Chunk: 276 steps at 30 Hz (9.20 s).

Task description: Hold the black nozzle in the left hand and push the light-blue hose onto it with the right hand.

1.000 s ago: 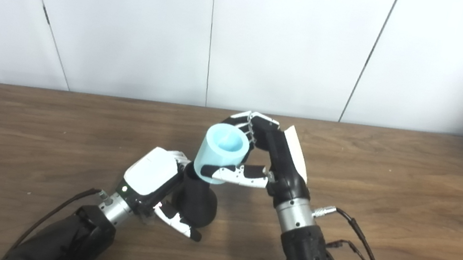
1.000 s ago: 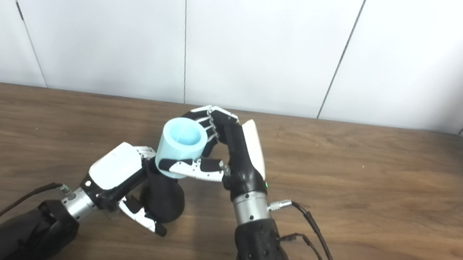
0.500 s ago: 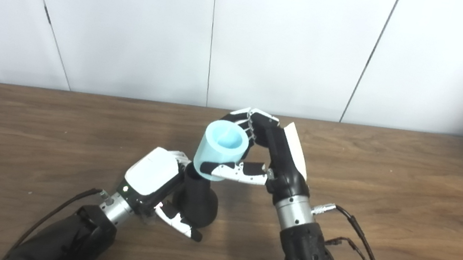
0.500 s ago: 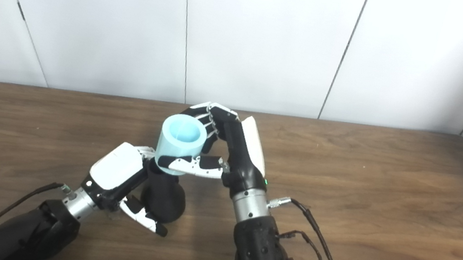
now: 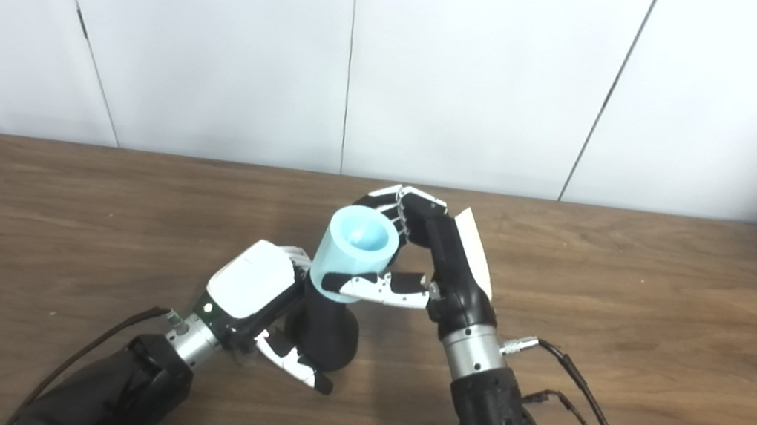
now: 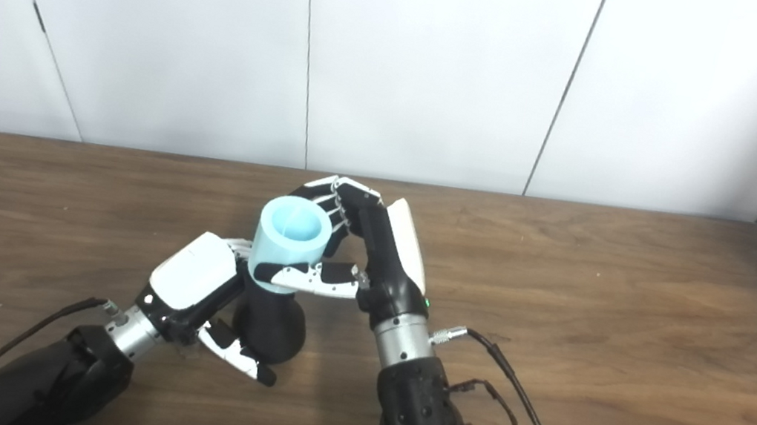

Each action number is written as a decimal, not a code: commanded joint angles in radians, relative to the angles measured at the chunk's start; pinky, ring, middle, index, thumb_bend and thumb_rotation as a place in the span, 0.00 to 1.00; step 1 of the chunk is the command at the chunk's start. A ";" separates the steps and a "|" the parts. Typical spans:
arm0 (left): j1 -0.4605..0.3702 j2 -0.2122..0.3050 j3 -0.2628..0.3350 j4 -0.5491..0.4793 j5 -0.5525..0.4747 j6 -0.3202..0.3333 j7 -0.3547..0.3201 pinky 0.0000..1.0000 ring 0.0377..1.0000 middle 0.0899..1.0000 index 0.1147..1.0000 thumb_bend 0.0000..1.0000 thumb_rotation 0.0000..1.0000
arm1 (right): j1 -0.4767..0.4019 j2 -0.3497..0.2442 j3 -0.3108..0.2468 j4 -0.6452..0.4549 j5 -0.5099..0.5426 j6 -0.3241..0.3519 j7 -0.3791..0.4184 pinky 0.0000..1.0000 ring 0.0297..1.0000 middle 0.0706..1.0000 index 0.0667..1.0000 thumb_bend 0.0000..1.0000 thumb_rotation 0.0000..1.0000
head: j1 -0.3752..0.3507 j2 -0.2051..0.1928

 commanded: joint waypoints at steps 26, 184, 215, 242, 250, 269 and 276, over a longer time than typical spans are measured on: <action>0.238 -0.193 -0.088 0.153 0.016 -0.023 -0.025 0.62 0.45 0.40 0.44 0.50 0.00 | -0.064 0.018 0.029 -0.045 -0.027 -0.055 0.017 0.23 0.35 0.41 0.51 0.51 0.00 | 0.002 0.006; 0.227 -0.245 -0.048 0.195 0.096 -0.018 -0.056 0.63 0.44 0.41 0.45 0.50 0.00 | -0.271 -0.126 0.099 -0.285 -0.634 0.360 0.852 0.20 0.33 0.39 0.49 0.51 0.00 | 0.001 -0.008; 0.235 -0.261 -0.042 0.196 0.100 -0.010 -0.066 0.63 0.44 0.41 0.45 0.50 0.00 | -0.204 -0.135 0.204 -0.265 -0.869 0.166 0.715 0.10 0.17 0.43 0.44 0.53 0.00 | 0.020 -0.016; 0.260 -0.270 -0.034 0.137 0.101 0.022 -0.108 0.63 0.44 0.41 0.44 0.50 0.00 | -0.182 -0.139 0.181 -0.175 -0.834 0.155 0.648 0.15 0.20 0.33 0.46 0.52 0.00 | 0.080 0.015; 0.260 -0.273 -0.036 0.144 0.111 0.015 -0.097 0.62 0.44 0.42 0.43 0.50 0.00 | -0.187 -0.133 0.166 -0.162 -0.799 0.179 0.677 0.15 0.21 0.34 0.47 0.52 0.00 | 0.082 0.008; 0.248 -0.273 -0.036 0.180 0.123 0.002 -0.076 0.62 0.44 0.42 0.44 0.50 0.00 | -0.135 -0.045 0.052 -0.207 -0.495 0.208 0.563 0.84 0.96 1.00 1.00 1.00 0.52 | 0.066 -0.016; 0.246 -0.279 -0.034 0.185 0.123 0.010 -0.082 0.63 0.44 0.41 0.44 0.50 0.00 | -0.115 -0.032 0.024 -0.202 -0.442 0.185 0.460 0.89 1.00 1.00 1.00 1.00 0.53 | 0.066 -0.021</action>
